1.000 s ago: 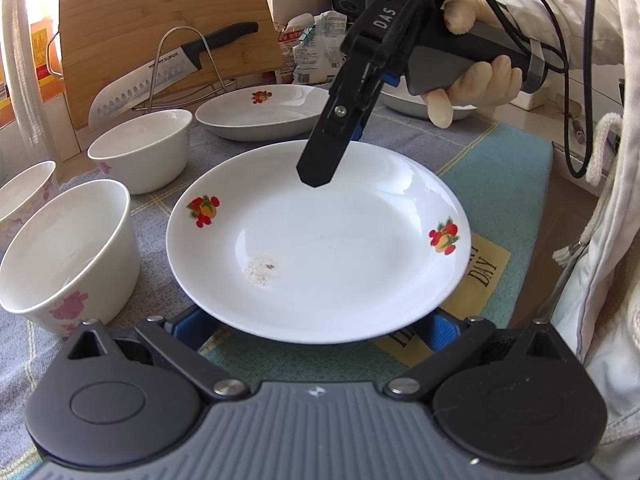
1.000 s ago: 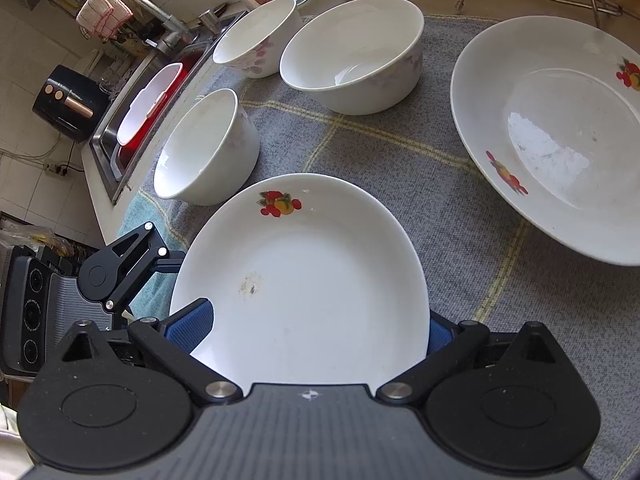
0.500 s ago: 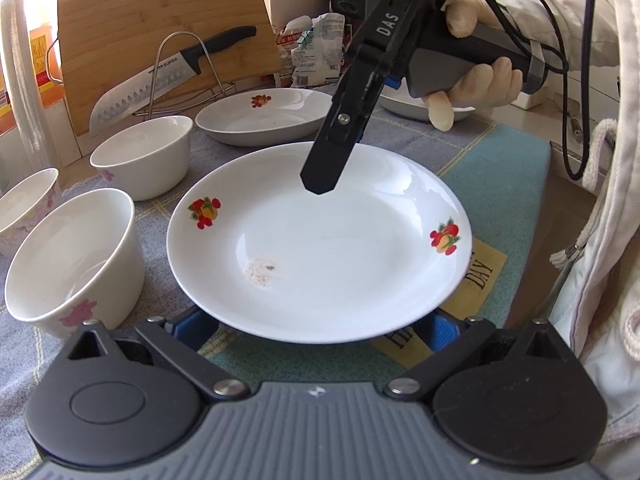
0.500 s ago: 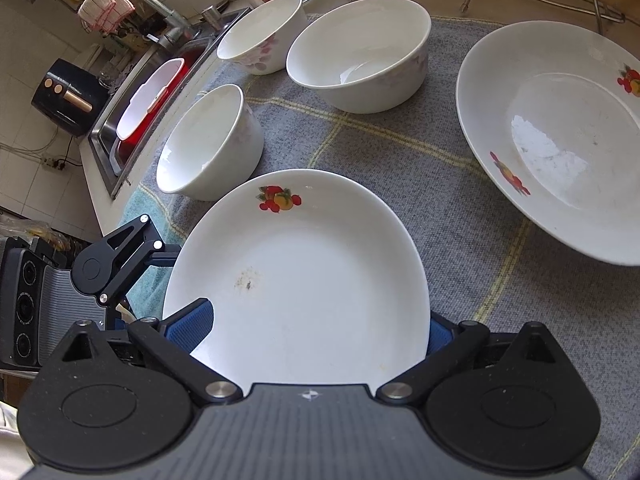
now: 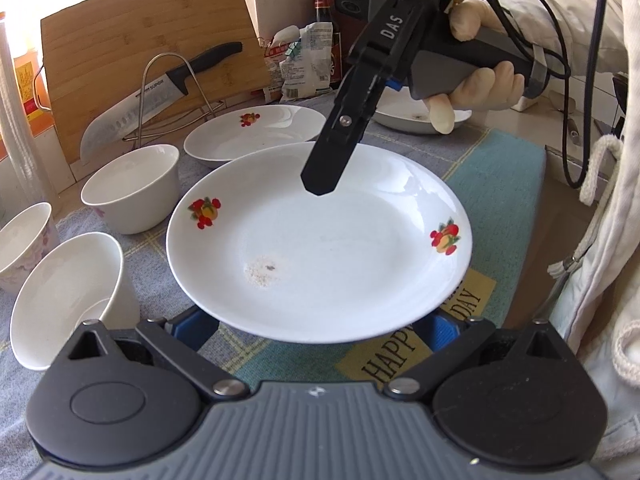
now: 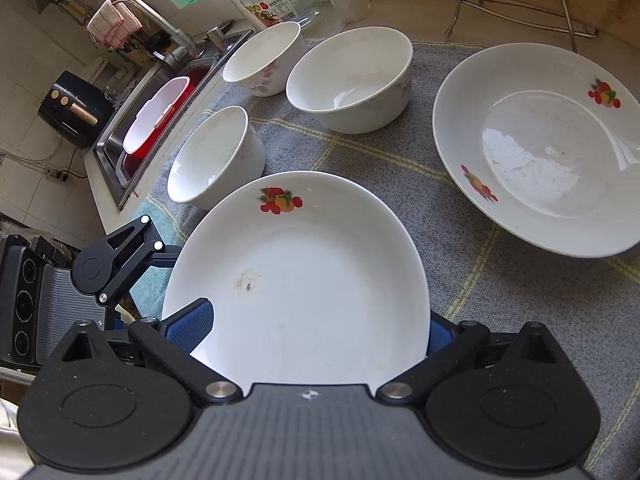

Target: Organize plates and bowls

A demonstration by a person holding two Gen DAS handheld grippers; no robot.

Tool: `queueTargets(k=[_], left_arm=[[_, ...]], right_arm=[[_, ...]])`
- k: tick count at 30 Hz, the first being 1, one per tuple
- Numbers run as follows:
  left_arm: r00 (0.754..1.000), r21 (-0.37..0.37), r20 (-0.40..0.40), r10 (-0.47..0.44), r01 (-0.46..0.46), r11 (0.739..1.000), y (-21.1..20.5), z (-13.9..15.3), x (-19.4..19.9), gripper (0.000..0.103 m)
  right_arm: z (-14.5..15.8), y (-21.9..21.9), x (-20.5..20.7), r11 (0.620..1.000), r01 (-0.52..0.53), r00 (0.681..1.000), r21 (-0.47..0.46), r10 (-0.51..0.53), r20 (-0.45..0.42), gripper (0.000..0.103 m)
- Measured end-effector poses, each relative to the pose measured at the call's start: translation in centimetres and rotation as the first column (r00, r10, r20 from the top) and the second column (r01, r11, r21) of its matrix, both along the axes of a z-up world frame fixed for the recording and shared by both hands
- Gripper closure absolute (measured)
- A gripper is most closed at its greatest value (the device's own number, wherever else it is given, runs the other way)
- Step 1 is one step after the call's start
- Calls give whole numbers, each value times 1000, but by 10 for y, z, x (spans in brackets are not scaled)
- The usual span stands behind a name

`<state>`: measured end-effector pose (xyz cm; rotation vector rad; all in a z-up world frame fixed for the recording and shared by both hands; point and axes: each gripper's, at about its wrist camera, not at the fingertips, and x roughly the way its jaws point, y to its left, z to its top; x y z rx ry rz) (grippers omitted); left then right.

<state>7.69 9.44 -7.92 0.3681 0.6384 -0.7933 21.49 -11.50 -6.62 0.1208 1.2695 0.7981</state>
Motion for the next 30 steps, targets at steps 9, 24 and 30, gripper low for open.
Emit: queueTargets(k=[9, 24, 30], left_arm=[[1000, 0, 8, -18, 18, 1000, -19, 7, 12, 2], [997, 9, 23, -78, 78, 997, -60, 13, 34, 2], [994, 8, 24, -105, 105, 994, -79, 14, 41, 2]], right_arm=[[11, -27, -3, 1000, 28, 999, 10, -28, 28, 0], [21, -81, -8, 996, 93, 994, 16, -94, 59, 0], [24, -104, -10, 992, 123, 990, 16, -124, 70, 0]])
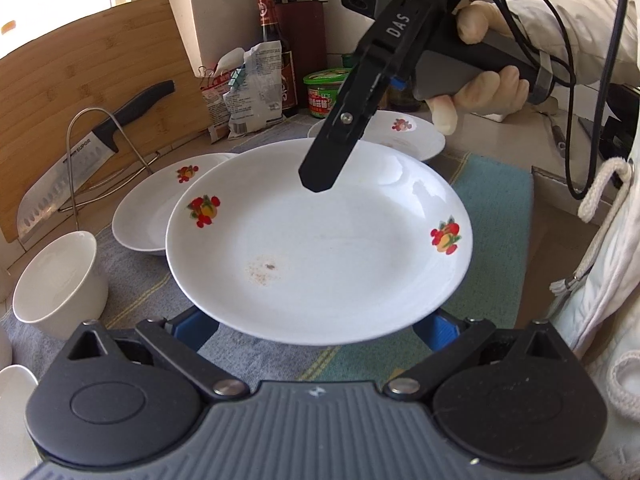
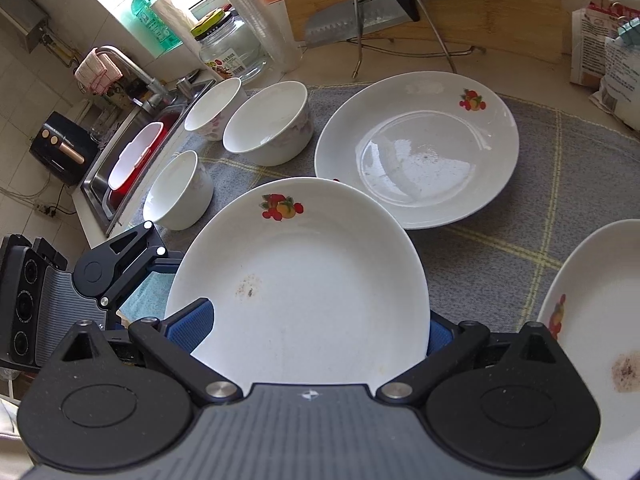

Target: Organize plates and bowls

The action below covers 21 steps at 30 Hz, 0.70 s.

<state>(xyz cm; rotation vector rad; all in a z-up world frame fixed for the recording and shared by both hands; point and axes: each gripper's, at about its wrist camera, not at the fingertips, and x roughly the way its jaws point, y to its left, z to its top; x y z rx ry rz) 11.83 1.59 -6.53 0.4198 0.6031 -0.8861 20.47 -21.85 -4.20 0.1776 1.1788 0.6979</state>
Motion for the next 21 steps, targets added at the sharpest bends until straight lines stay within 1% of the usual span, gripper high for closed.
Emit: queueTargets(k=[21], left_arm=[[995, -2, -1, -101, 101, 995, -84, 2, 25, 2]], right_arm=[[1, -93, 1, 993, 115, 993, 8, -116, 26, 0]])
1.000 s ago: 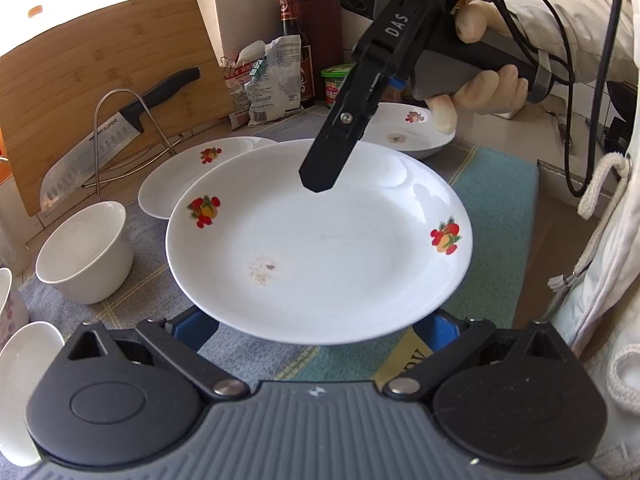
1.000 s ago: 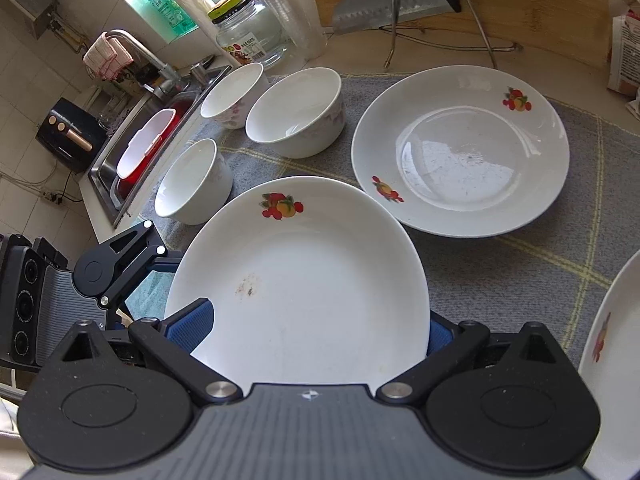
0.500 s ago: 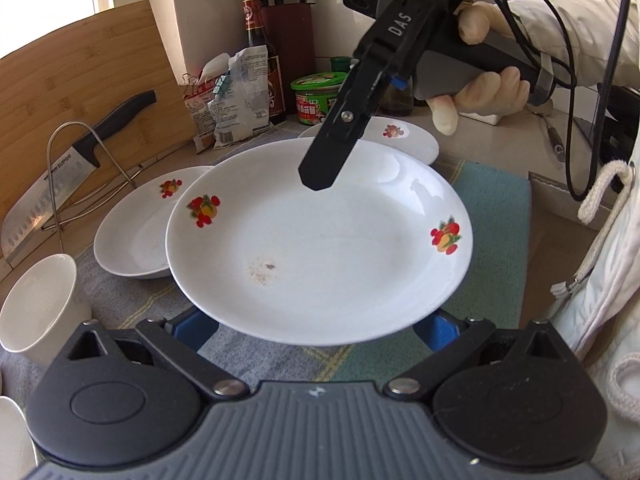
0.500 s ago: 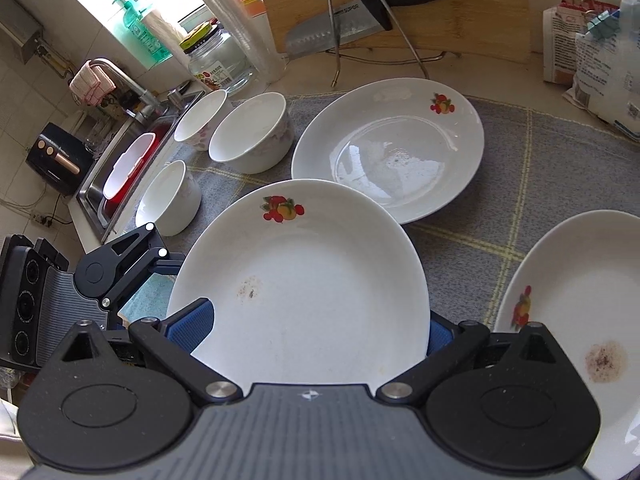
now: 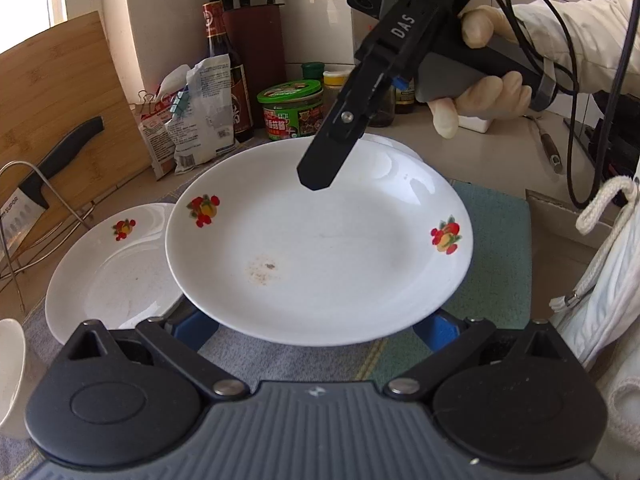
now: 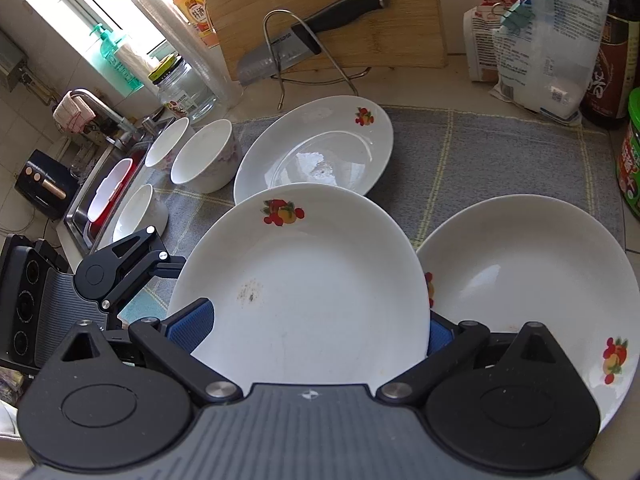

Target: Organize plates and bowls

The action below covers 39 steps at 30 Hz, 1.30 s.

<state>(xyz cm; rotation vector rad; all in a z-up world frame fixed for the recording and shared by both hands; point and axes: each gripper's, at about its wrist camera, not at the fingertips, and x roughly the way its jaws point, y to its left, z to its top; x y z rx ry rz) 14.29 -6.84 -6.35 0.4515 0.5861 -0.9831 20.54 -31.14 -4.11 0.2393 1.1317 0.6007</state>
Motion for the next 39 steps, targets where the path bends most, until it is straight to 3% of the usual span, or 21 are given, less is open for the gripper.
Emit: queueTargets(k=[16, 39], left_arm=[[999, 15, -20, -34, 34, 999, -53, -5, 16, 2], [997, 31, -68, -31, 34, 999, -86, -15, 28, 2]], right_arm=[[-8, -58, 5, 998, 54, 999, 15, -54, 6, 0], [-28, -90, 14, 996, 82, 997, 24, -82, -12, 0]])
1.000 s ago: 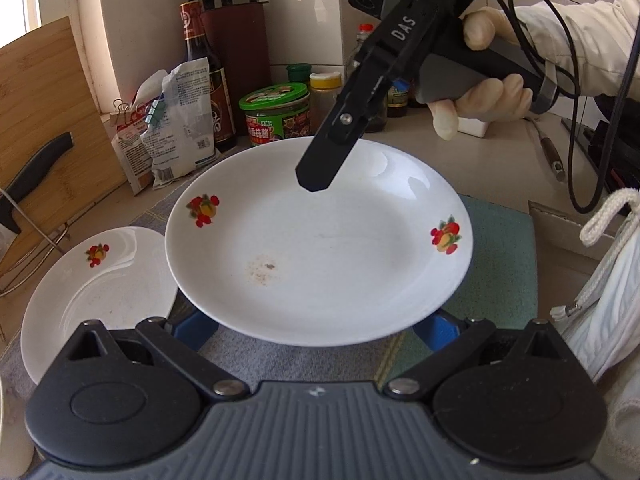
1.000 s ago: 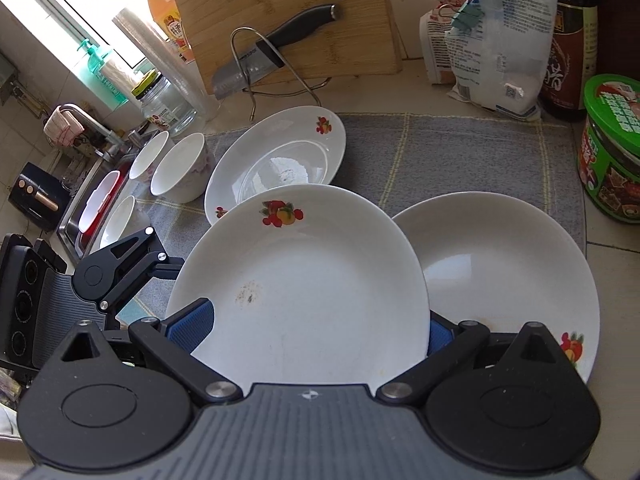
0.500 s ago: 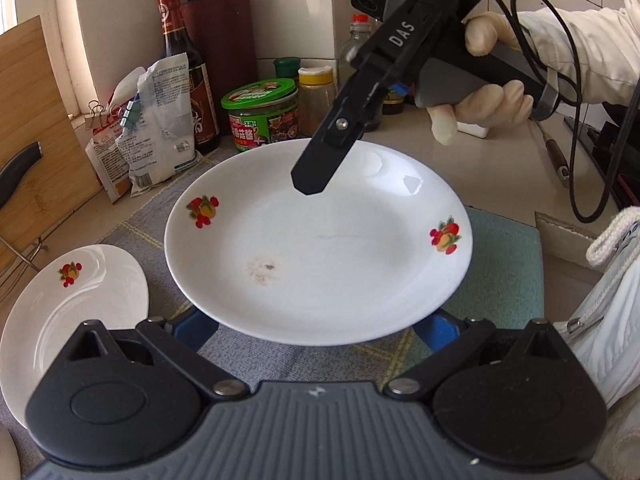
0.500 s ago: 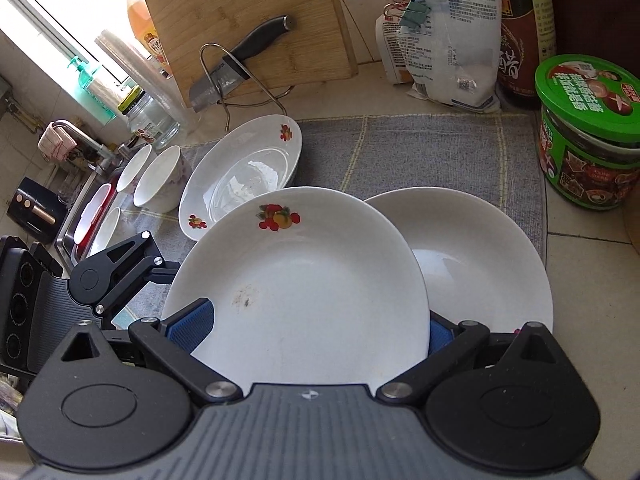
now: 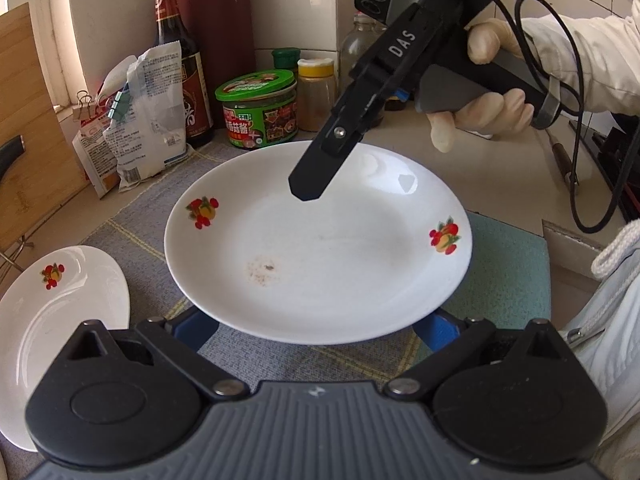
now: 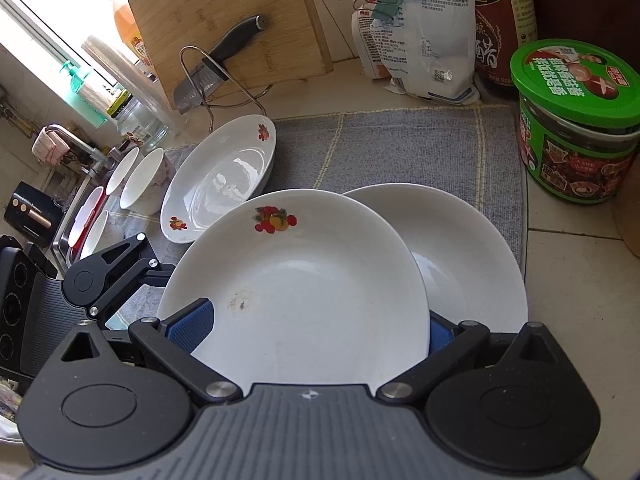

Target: Organize plates and bowls

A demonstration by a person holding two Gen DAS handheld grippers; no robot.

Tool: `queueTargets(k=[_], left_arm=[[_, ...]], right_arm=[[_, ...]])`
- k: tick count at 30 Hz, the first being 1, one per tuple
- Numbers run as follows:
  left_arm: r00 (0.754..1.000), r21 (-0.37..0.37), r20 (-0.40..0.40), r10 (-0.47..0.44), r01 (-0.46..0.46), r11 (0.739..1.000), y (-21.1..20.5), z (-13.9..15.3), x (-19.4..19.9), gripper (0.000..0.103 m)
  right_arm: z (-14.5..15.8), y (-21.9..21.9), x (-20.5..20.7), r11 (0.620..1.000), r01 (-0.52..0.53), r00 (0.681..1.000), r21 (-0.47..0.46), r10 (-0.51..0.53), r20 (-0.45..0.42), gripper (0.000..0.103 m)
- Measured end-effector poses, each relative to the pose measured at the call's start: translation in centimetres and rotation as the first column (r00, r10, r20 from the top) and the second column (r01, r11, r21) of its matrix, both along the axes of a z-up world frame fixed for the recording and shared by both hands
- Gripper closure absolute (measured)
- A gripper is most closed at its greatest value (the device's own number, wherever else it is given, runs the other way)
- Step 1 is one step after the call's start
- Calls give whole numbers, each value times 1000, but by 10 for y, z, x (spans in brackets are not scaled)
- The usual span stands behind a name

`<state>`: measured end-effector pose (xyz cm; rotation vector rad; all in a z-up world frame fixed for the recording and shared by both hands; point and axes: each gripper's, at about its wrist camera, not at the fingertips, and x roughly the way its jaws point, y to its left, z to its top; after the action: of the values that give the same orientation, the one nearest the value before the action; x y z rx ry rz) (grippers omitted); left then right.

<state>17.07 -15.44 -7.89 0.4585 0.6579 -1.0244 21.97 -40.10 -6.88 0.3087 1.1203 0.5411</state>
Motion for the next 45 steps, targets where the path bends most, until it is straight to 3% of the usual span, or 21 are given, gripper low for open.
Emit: queueTargets(k=[45], left_arm=[[996, 59, -1, -86, 86, 995, -24, -15, 32, 1]], right_arm=[[-9, -26, -9, 997, 81, 996, 0, -81, -37, 0]])
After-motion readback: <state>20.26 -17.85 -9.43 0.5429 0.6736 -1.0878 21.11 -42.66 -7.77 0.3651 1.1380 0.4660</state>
